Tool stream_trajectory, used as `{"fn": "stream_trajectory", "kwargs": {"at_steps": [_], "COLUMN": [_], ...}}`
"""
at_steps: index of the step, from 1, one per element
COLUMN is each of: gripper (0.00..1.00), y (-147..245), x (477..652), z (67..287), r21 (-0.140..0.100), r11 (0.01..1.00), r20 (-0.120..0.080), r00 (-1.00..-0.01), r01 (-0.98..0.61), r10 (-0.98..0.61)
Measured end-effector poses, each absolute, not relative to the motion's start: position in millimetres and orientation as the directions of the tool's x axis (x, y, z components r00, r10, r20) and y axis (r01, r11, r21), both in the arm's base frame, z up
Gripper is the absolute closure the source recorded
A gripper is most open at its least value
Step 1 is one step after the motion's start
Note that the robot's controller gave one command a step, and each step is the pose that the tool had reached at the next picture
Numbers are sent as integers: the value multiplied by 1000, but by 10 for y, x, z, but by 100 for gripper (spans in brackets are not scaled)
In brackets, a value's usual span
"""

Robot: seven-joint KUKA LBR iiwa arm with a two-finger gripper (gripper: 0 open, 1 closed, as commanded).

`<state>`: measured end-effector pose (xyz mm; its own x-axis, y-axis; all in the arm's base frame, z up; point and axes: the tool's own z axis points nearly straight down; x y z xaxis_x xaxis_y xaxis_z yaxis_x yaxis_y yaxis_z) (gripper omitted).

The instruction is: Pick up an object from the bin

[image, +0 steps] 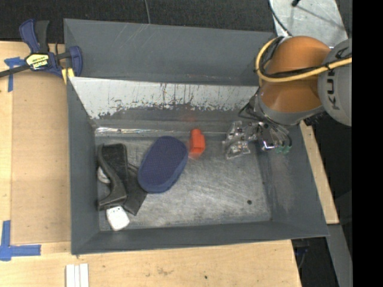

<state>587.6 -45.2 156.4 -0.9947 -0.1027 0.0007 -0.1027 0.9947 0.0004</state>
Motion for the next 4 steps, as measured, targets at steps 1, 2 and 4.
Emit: {"fn": "stream_trajectory", "kwargs": {"at_steps": [1, 2, 4], "gripper": [0, 0, 100], "y": [-450, -53, 514], "x": [5878, 6108, 6154], "z": [1574, 982, 901], "r21": [0, -4, 0], "r11": [995, 985, 992], "r20": [-1, -30, -9], "r00": [-995, -985, -992], "r01": [-104, -173, -129], "r10": [-104, -173, -129]}}
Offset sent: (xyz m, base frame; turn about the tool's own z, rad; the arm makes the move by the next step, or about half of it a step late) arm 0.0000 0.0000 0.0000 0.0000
